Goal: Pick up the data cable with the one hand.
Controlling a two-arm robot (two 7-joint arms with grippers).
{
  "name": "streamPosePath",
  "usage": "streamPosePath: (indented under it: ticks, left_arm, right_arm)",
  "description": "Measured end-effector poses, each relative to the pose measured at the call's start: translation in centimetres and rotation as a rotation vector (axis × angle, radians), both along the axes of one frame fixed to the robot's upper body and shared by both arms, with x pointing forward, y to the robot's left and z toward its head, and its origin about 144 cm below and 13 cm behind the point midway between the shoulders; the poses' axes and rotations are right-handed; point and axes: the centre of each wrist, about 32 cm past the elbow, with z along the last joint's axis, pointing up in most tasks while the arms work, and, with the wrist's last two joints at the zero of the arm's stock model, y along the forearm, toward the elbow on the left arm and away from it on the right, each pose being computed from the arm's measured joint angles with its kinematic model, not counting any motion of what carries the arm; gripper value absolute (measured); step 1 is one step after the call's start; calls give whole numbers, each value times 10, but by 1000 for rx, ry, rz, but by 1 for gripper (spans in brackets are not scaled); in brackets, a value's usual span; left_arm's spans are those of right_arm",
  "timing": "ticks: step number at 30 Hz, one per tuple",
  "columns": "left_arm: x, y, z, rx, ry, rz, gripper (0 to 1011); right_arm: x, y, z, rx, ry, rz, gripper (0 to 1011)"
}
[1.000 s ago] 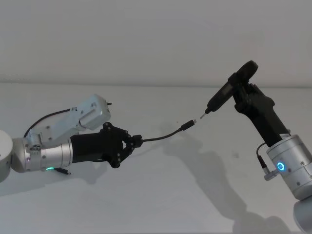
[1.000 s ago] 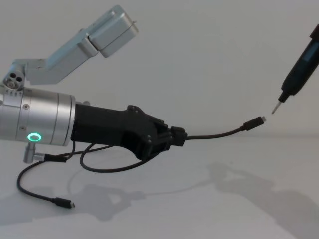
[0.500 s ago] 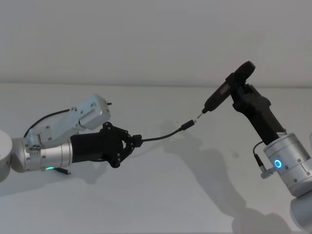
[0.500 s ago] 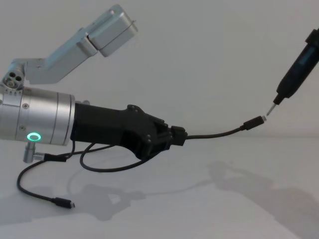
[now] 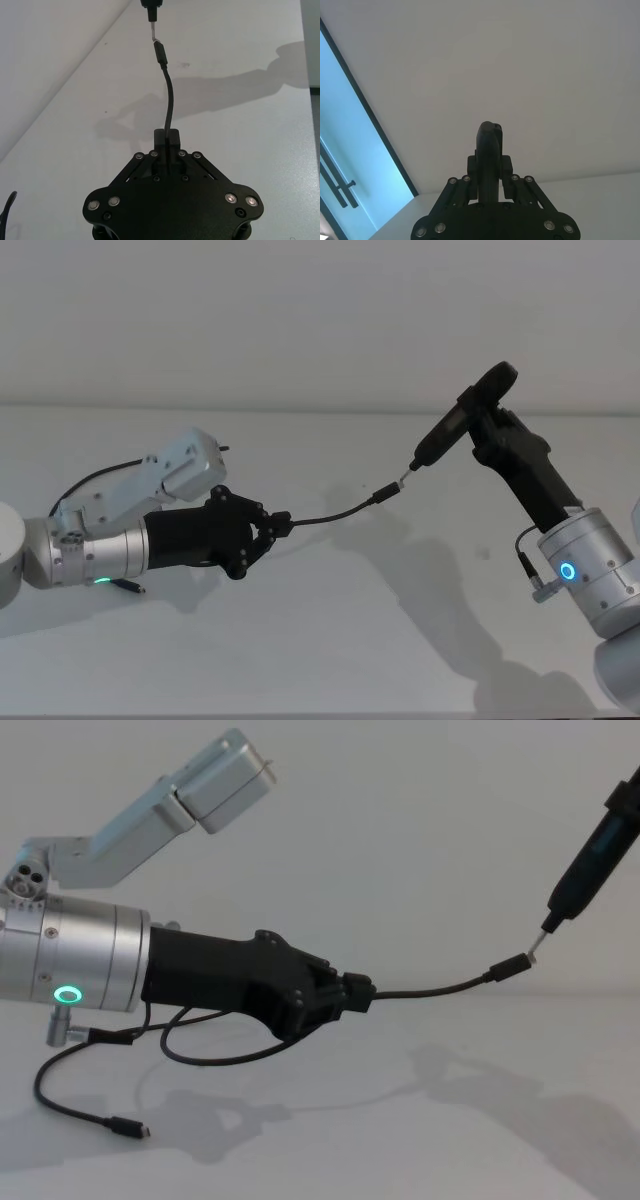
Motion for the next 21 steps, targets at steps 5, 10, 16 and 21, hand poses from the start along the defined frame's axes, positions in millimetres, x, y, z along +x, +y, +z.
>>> streamPosePath:
  ticks: [5,10,16,21]
  left_arm:
    - [0,0,0,0,0,0,43]
    - [0,0,0,0,0,0,43]
    - [0,0,0,0,0,0,44]
    - [0,0,0,0,0,0,44]
  right_arm:
    - [-1,1,0,-4,6,3,275]
    - [-1,2,0,-8,11,5,275]
    - [-2,2,0,-10,14,8,275]
    - [-2,2,0,-11,16,9,275]
